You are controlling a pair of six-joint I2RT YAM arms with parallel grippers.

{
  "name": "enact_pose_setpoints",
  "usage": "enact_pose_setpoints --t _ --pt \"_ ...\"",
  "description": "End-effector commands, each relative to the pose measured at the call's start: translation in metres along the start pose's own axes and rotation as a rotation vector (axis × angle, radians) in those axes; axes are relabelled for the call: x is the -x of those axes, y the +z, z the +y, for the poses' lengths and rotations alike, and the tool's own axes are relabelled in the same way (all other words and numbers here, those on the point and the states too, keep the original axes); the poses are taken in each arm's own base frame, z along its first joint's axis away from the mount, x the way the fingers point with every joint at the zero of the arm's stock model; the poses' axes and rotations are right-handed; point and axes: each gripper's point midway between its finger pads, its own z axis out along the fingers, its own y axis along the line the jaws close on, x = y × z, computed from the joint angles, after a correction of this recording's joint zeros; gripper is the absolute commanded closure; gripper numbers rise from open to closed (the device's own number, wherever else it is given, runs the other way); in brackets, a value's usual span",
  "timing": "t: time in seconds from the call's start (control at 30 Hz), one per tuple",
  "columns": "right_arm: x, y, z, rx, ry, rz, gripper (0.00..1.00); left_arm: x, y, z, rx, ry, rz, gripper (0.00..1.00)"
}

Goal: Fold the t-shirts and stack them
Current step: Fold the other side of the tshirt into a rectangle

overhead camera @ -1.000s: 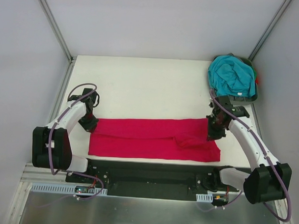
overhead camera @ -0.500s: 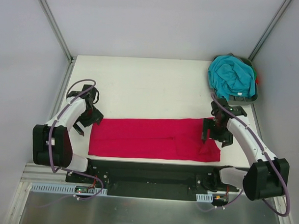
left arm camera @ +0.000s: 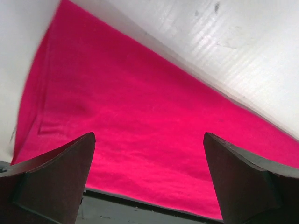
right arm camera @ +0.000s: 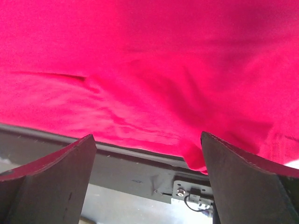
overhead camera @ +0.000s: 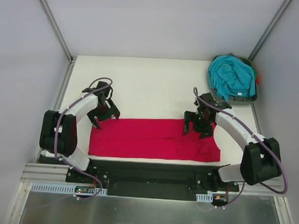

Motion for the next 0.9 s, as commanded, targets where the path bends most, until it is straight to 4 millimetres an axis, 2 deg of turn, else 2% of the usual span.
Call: enact_pose_setpoints --t 0.0,0.07,0.13,0.2,0.3,0.43,0.5,0.63,0.73,0.8,0.83,0.87 --pt "-0.031 0.003 -0.05 -0.267 0.175 0.048 0.04 -0.014 0.023 0.002 0.03 0.018 0.086 0.01" --pt "-0.053 -0.003 -0.076 -0.38 0.247 0.073 0.04 -0.016 0.031 0.009 0.069 0.029 0.093 0.01" --pt "-0.083 -0.002 -0.088 -0.42 0.327 0.146 0.04 -0.018 0.035 0.014 0.091 0.043 0.107 0.01" --pt "-0.1 -0.004 -0.092 -0.439 0.374 0.181 0.04 -0.016 0.038 0.018 0.107 0.044 0.114 0.01" --pt "-0.1 -0.014 -0.097 -0.471 0.407 0.148 0.04 -0.013 0.04 0.023 0.116 0.031 0.117 0.01" --pt "-0.071 -0.031 -0.102 -0.502 0.378 0.025 0.04 -0.005 0.039 0.032 0.131 0.024 0.098 0.01" --pt "-0.049 -0.033 -0.089 -0.418 0.324 -0.034 0.04 -0.001 0.038 0.035 0.132 0.016 0.091 0.01" --pt "-0.019 -0.037 -0.064 -0.272 0.244 -0.118 0.04 0.004 0.038 0.044 0.153 -0.006 0.081 0.01" --pt "0.004 -0.025 -0.013 0.029 0.175 -0.137 0.04 0.007 0.038 0.047 0.159 -0.026 0.075 0.01" --pt "0.01 -0.017 0.028 0.267 0.177 -0.082 0.04 0.009 0.037 0.046 0.153 -0.031 0.075 0.01" --pt "0.006 -0.012 0.039 0.33 0.182 -0.039 0.04 0.01 0.036 0.046 0.151 -0.034 0.073 0.01" --pt "-0.004 -0.004 0.039 0.337 0.2 0.009 0.04 0.01 0.036 0.045 0.148 -0.036 0.071 0.01"
